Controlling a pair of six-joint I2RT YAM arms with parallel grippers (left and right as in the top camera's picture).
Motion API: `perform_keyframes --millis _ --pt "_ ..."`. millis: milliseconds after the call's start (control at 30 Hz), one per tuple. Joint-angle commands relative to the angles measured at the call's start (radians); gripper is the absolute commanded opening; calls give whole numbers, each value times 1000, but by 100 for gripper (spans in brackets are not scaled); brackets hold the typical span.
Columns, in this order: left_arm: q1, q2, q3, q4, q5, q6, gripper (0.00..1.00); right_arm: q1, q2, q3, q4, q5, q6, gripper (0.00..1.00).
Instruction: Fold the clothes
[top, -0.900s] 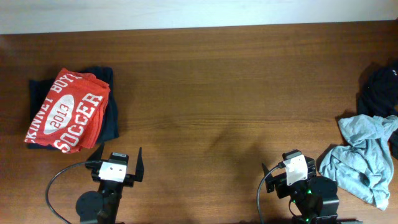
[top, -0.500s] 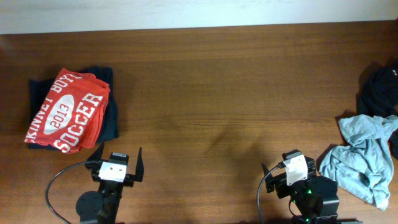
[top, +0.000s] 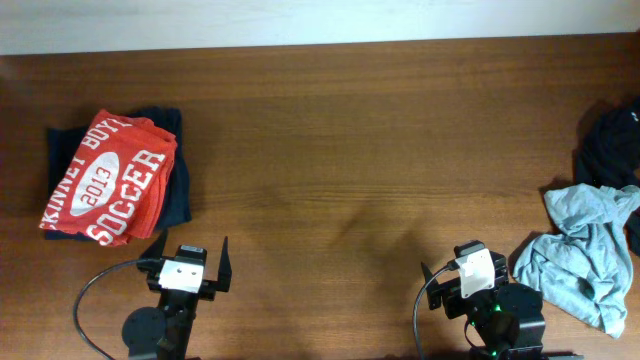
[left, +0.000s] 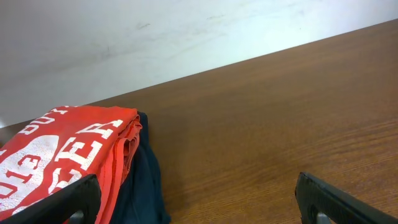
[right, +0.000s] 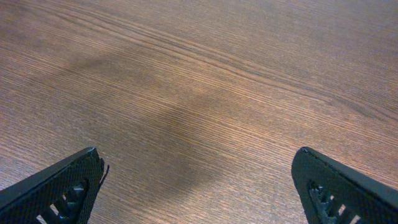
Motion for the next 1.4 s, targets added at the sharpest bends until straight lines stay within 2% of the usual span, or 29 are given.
perform_keyframes --millis 0,1267,1367 --pt "-4 -9 -12 6 -7 -13 99 -7 -10 -4 3 -19 -7 99" --pt "-4 -9 -12 6 -7 -13 99 -7 -10 -4 3 -19 -7 99" --pt "-4 -9 -12 6 -7 -13 99 -7 -11 -4 9 87 -14 99"
